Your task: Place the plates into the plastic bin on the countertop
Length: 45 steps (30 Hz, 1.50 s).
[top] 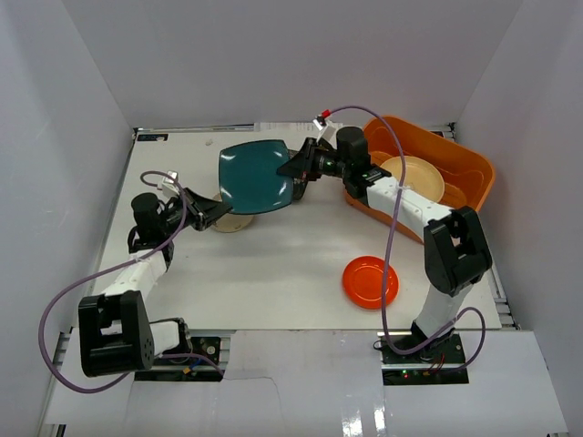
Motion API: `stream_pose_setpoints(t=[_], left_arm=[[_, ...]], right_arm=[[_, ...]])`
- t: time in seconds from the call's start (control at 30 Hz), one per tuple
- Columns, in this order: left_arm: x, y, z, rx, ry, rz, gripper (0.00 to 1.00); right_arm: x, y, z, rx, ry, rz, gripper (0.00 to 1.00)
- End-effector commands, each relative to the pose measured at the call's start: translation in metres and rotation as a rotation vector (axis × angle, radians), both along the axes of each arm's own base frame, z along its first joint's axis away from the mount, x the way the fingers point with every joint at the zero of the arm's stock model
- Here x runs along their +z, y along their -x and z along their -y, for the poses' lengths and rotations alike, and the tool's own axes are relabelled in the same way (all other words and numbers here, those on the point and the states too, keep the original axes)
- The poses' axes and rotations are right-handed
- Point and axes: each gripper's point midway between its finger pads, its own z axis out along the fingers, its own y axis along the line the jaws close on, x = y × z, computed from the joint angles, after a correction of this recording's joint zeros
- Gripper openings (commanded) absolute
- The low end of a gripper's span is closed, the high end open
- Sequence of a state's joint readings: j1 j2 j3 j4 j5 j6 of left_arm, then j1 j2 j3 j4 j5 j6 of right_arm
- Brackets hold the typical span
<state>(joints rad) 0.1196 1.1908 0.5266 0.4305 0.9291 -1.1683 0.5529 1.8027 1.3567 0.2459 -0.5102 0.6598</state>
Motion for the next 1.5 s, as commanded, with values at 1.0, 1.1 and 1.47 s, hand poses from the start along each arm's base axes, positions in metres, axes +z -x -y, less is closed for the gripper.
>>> stream_pose_setpoints(t=[1.0,1.1,1.47], left_arm=[[0.029,0.015,0.065,-0.271,-0.334,0.254,0.98],[0.029,0.001,0.061,-0.225,-0.376,0.237,0.98],[0.014,-0.095,0.044,-0.028,-0.492,0.094,0.98]], right_arm=[[-0.049,-0.078,0.410,-0.966,0.083,-0.109,0.09],[-0.060,-0.075,0.415,-0.984,0.131,-0.127,0.21],[-0.050,-0.074,0.426,-1.067,0.452,-0.042,0.88]])
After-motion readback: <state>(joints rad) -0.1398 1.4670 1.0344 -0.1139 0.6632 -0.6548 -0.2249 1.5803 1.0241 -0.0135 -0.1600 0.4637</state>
